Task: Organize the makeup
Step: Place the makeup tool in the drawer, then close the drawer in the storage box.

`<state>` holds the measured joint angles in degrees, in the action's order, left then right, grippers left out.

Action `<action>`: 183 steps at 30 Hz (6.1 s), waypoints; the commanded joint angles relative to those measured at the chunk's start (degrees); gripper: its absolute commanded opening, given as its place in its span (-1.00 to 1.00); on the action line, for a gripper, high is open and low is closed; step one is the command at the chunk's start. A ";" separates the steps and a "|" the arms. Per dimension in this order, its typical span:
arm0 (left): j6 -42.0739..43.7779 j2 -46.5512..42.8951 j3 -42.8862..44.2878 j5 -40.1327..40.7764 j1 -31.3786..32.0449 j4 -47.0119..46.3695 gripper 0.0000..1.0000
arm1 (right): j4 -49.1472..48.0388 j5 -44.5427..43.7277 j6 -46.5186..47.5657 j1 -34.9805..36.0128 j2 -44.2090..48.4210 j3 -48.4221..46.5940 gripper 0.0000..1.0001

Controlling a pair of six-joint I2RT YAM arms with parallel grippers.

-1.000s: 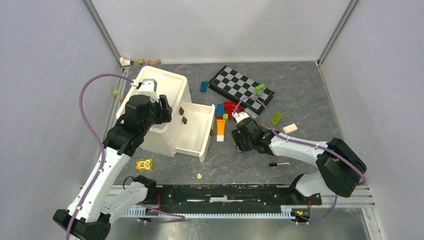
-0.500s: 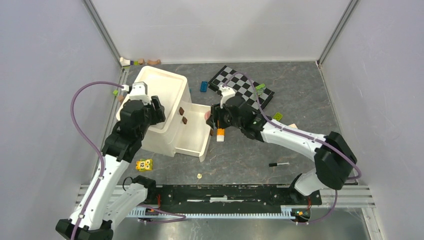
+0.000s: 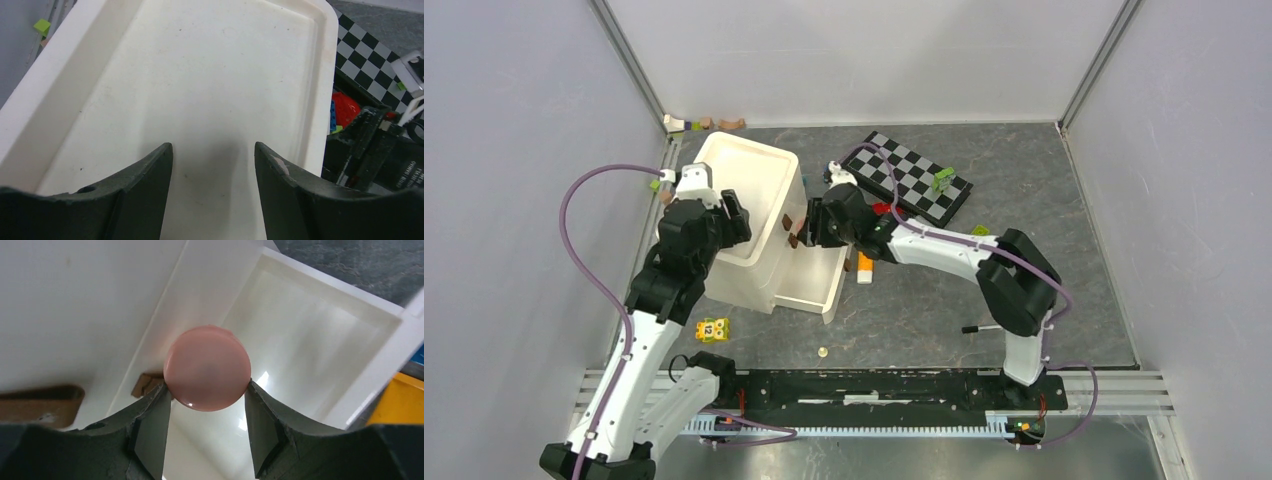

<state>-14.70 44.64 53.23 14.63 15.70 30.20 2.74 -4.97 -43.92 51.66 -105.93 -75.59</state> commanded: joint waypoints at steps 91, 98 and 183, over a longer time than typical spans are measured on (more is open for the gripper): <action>-0.69 0.01 -1.33 -4.67 -1.64 1.58 0.31 | 29.27 -14.15 -6.64 14.06 26.35 0.33 0.96; -0.42 0.47 -1.46 -3.96 -1.64 1.73 0.31 | 28.65 -23.55 -12.92 26.21 33.27 -2.58 0.96; 2.48 10.68 -0.03 -27.73 0.03 -0.05 -0.39 | -6.67 -9.68 4.87 3.27 13.72 23.71 0.96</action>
<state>-14.02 53.06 54.06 -10.76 14.98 23.44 1.06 -16.73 -40.03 55.00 -90.08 -48.47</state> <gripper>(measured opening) 0.306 0.979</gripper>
